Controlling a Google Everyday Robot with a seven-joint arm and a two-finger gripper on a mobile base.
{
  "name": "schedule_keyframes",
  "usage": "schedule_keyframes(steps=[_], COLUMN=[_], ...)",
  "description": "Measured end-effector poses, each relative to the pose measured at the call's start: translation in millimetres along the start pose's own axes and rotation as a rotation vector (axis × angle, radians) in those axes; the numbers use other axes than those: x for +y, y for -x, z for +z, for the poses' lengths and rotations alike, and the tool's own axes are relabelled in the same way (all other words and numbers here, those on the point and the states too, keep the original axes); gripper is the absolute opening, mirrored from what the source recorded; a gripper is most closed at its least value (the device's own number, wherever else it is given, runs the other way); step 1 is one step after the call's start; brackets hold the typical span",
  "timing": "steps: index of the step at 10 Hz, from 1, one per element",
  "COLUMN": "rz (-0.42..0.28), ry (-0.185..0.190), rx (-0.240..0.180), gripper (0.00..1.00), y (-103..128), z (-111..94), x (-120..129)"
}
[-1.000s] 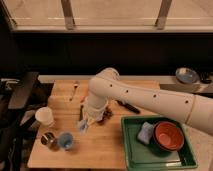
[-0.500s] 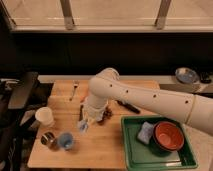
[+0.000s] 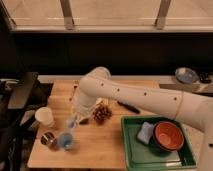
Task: Place towel in paper cup
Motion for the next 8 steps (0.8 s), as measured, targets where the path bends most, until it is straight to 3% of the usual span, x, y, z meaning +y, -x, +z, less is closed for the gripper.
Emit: schedule_keyframes(steps=[4,8], rz=[-0.102,-0.214], ry=[-0.049,-0.077], rx=[-0.067,-0.133], gripper=[0.0,0.02], y=[36.8,71.7], z=[23.7,47.1], x=[-80.2,-140.1])
